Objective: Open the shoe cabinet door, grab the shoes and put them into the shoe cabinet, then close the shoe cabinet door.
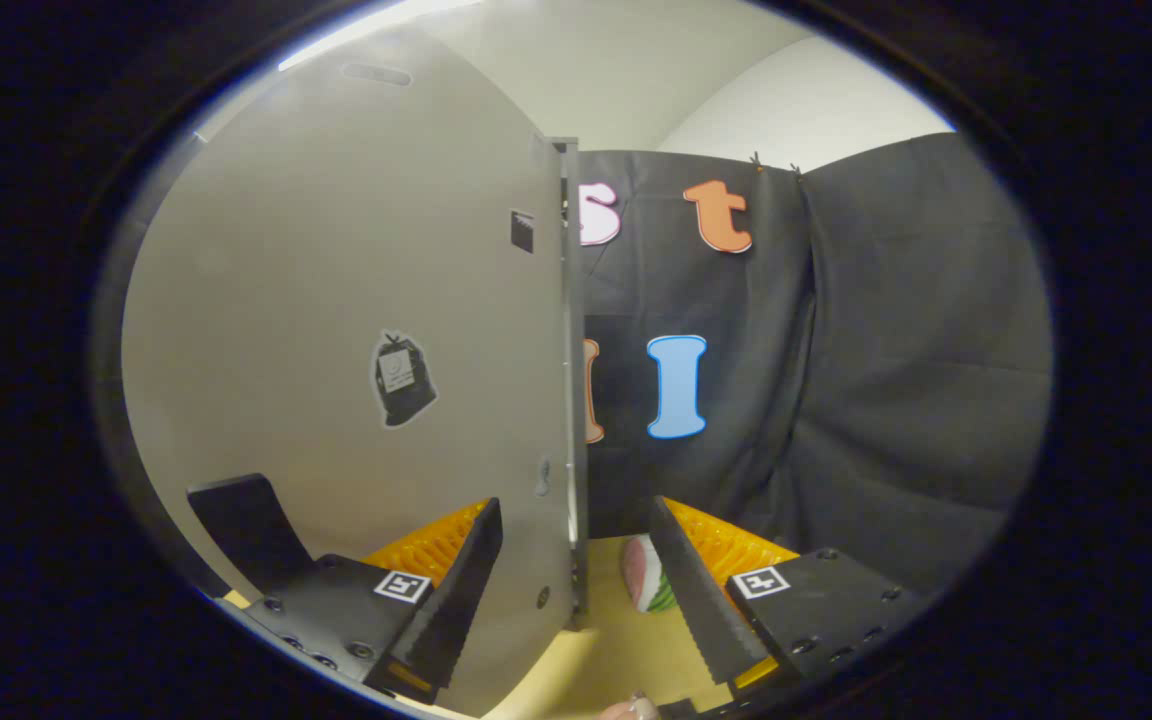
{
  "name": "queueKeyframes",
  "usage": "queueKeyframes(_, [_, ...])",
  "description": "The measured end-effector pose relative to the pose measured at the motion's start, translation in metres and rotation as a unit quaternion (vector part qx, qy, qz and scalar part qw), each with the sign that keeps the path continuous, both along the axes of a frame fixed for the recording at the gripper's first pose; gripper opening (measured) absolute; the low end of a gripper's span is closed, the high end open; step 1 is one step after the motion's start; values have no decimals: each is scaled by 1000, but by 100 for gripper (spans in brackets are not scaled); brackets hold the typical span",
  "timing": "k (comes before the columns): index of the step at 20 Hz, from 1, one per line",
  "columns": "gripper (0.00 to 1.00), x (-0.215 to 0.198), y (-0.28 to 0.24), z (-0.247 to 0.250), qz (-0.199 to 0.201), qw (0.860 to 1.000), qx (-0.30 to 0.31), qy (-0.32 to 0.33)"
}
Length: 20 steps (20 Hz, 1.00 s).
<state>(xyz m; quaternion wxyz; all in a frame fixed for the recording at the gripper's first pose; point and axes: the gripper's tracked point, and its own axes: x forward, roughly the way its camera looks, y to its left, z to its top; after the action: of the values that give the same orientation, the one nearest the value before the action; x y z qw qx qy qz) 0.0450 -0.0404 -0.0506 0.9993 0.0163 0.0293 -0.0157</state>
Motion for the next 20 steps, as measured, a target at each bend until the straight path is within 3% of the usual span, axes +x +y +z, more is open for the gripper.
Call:
queueKeyframes(5, [94,19,91,-5,31,999,-11,-6])
queueKeyframes(9, [94,58,149,-12,70,997,-11,4])
queueKeyframes(16, [94,120,187,-16,76,997,-14,3])
queueKeyframes(20, [94,133,213,-19,68,997,-26,5])
